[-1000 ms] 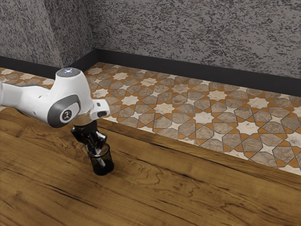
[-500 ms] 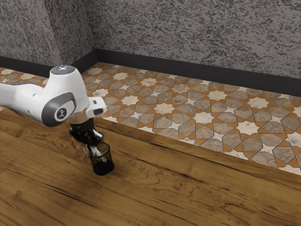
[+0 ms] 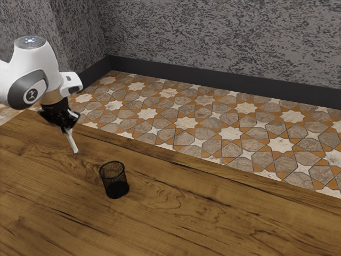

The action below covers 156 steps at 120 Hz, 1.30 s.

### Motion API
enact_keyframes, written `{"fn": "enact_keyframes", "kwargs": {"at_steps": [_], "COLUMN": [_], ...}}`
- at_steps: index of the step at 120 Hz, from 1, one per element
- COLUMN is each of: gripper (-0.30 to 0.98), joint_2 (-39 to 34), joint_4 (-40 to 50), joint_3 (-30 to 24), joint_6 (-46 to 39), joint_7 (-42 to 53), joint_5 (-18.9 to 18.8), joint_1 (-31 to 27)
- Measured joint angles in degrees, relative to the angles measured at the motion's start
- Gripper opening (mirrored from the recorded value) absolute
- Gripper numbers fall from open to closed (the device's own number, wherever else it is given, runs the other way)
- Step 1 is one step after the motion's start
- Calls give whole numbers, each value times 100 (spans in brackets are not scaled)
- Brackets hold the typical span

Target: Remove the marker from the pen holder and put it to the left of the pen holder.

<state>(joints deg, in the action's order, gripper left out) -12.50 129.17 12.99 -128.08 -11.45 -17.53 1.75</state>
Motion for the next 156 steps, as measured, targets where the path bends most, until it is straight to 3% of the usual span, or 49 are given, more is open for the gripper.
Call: {"fn": "enact_keyframes", "kwargs": {"at_steps": [17,38,53,85,96,113,125,133,156], "gripper": [-9,-9,-9,-9,8,37,49,54,63], "joint_2": [846,2037,2616,4501,4624,4252,2033,1083,368], "joint_4": [-445,-1858,-2381,-4599,-4780,-4704,-3464,-3468,-4163], "joint_3": [28,176,229,34,-46,-71,-44,-45,-348], "joint_6": [66,1464,2573,4196,4388,4426,3699,3554,3972], "joint_7": [68,230,396,905,1107,1361,1503,1526,1193], "joint_5": [142,737,1116,1432,1516,1639,1657,1535,919], "joint_1": [-13,33,-242,-661,-702,-713,-562,-261,565]}}
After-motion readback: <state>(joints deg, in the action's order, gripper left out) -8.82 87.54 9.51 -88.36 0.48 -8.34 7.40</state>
